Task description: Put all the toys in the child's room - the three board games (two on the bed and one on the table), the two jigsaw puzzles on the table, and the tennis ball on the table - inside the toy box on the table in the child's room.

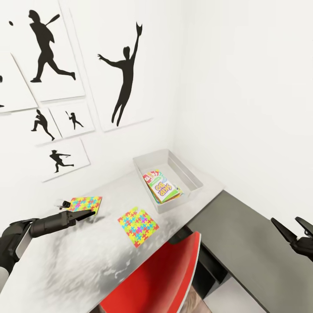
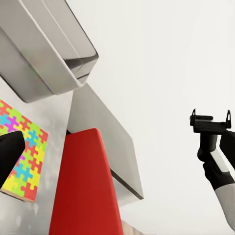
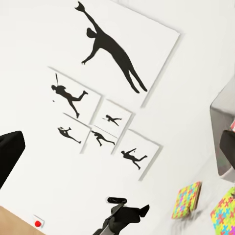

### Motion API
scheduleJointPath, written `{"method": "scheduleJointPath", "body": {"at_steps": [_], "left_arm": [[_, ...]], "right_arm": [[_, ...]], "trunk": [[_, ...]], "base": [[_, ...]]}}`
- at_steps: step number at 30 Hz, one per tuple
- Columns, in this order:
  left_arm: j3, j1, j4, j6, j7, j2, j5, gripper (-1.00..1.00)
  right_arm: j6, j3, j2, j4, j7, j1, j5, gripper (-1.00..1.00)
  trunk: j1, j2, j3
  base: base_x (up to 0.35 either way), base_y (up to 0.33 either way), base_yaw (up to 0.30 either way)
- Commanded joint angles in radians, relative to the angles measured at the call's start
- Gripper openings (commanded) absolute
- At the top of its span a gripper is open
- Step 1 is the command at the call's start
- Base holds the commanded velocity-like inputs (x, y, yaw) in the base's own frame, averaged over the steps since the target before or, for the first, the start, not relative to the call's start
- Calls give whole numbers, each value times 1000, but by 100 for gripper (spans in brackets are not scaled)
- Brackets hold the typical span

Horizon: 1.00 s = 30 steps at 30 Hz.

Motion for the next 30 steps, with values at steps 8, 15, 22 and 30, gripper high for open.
{"method": "scheduleJointPath", "body": {"at_steps": [8,15,22,30], "left_arm": [[2,-1,0,11,-4,-2,0,100],[2,-1,0,11,-5,-2,0,100],[2,-1,0,11,-6,-2,1,100],[3,-1,0,11,-6,-1,1,100]], "right_arm": [[6,-60,6,0,3,-1,1,100],[7,-65,9,0,3,-1,1,100],[7,-65,13,0,3,-1,1,100],[7,-66,23,0,3,-1,1,100]], "trunk": [[1,-2,11],[1,-2,23],[1,-2,35],[1,-2,48]], "base": [[0,0,0],[0,0,0],[0,0,0],[0,0,0]]}}
